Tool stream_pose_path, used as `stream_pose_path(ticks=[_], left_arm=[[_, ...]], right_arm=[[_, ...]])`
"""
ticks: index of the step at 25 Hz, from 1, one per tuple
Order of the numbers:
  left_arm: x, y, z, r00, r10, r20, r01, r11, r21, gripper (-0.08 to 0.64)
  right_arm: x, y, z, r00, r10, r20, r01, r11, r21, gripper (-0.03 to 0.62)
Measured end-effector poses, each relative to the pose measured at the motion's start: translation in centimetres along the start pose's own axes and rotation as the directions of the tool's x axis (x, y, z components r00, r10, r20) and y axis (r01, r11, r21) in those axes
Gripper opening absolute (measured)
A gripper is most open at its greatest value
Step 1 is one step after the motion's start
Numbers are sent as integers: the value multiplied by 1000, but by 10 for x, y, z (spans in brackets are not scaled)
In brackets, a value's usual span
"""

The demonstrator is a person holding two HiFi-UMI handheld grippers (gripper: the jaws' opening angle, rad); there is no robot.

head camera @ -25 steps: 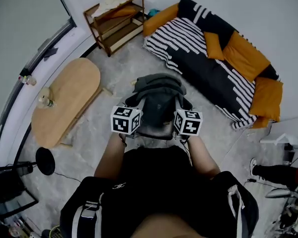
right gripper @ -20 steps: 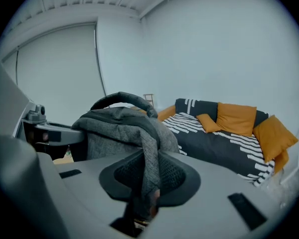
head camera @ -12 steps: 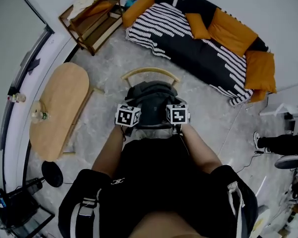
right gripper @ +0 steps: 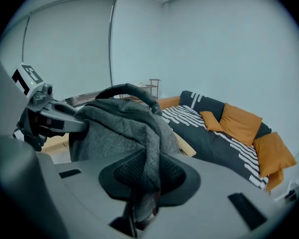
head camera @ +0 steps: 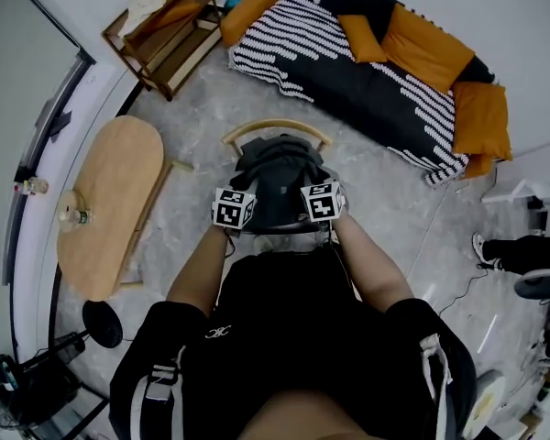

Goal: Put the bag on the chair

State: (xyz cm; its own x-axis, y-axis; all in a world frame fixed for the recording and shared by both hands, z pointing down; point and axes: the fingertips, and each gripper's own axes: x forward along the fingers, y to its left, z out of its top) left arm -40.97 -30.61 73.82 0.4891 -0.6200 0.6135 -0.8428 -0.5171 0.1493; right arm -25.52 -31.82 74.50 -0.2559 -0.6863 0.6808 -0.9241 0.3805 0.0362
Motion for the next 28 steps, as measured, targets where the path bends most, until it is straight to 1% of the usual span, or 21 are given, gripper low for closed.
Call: stream_pose_path(ticks=[3, 5, 9, 14, 16, 19, 20, 21, 22, 23, 25, 26, 28], left_arm=[[10, 7, 6, 999, 34, 29, -35, 999, 11, 98], [18, 14, 9, 998, 54, 34, -54, 998, 11, 103], [39, 33, 16, 996, 86, 2, -86, 996, -7, 109], [60, 53, 24, 991, 121, -52, -123, 992, -19, 118], [66, 57, 24, 990, 125, -70, -129, 991, -48, 129], [66, 62, 22, 988, 118, -102, -132, 981, -140, 172], [62, 63, 21, 987, 119, -105, -134, 980, -145, 198], [56, 62, 22, 987, 126, -96, -138, 982, -130, 206], [49, 59, 24, 988, 135, -76, -142, 984, -105, 212], [41, 57, 28, 989, 139, -50, -143, 986, -82, 212], [24, 51, 40, 990, 139, 14, -138, 988, -63, 212], [14, 48, 48, 989, 139, 52, -135, 989, -62, 212], [-8, 44, 70, 982, 143, 125, -137, 989, -57, 210]], right_arm=[[11, -6, 7, 1000, 1, 19, 0, 1000, -14, 92], [21, -9, 9, 1000, 0, 7, 0, 1000, -16, 95], [50, -18, 20, 1000, 8, -17, -8, 1000, -17, 97], [72, -24, 33, 995, -16, -101, 14, 1000, -20, 112], [77, -27, 34, 993, -22, -115, 20, 1000, -18, 115], [81, -32, 32, 992, -7, -126, 9, 1000, 10, 128], [80, -33, 30, 991, -2, -130, 5, 1000, 24, 148], [76, -35, 29, 992, -1, -125, 6, 999, 39, 180], [70, -37, 31, 995, -6, -99, 11, 998, 54, 198], [61, -39, 38, 998, -14, -54, 17, 997, 69, 198], [39, -38, 59, 998, -26, 58, 20, 995, 96, 198], [27, -36, 72, 993, -31, 112, 20, 995, 99, 193], [-1, -31, 100, 975, -50, 218, 35, 997, 70, 150]])
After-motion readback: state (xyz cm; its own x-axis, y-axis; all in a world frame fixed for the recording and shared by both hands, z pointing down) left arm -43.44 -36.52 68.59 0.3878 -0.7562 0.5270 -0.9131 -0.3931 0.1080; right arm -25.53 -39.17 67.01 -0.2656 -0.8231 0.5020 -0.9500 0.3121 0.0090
